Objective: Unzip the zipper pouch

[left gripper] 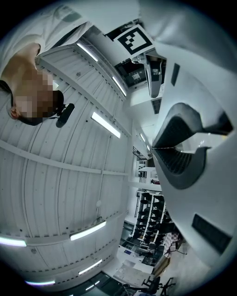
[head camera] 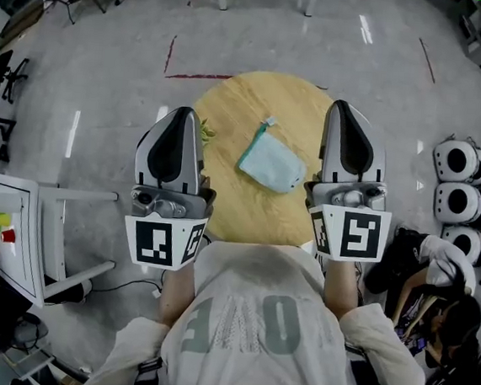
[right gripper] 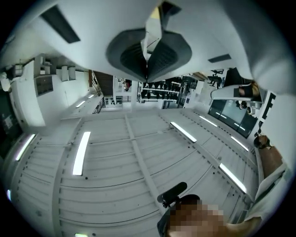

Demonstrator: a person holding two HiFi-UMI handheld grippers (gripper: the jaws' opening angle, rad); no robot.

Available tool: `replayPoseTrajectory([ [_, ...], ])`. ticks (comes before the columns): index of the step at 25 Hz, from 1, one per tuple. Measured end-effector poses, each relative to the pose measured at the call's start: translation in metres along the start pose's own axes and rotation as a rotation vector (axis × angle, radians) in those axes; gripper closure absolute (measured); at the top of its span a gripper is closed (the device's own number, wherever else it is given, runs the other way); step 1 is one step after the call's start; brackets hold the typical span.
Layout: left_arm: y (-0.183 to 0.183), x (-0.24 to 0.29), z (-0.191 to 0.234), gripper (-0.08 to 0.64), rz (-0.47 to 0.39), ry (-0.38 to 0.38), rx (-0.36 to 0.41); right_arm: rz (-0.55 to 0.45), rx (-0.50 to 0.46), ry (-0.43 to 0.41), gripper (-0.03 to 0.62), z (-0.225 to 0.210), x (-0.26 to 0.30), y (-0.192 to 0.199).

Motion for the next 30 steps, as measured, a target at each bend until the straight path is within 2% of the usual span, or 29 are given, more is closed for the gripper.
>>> replayPoseTrajectory([
  [5, -0.004, 0.003, -0.001, 0.532, -0.007, -0.003, 0.002, 0.015, 0.006, 0.040, 0.563, 0.000, -0.011, 0.008],
  [30, -0.005, -0.005, -0.002, 0.532, -0.002, -0.024, 0.011, 0.079, -0.005, 0.020, 0.563, 0.003, -0.020, 0.024],
])
Point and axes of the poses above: the fingertips, and each gripper's own axes: x forward along the fingers, z to its left, y out of its underside, the point moved 3 cm from there along -x, backward along the fingers, and after that the axes turned 3 degrees about y, right-handed, at the moved point
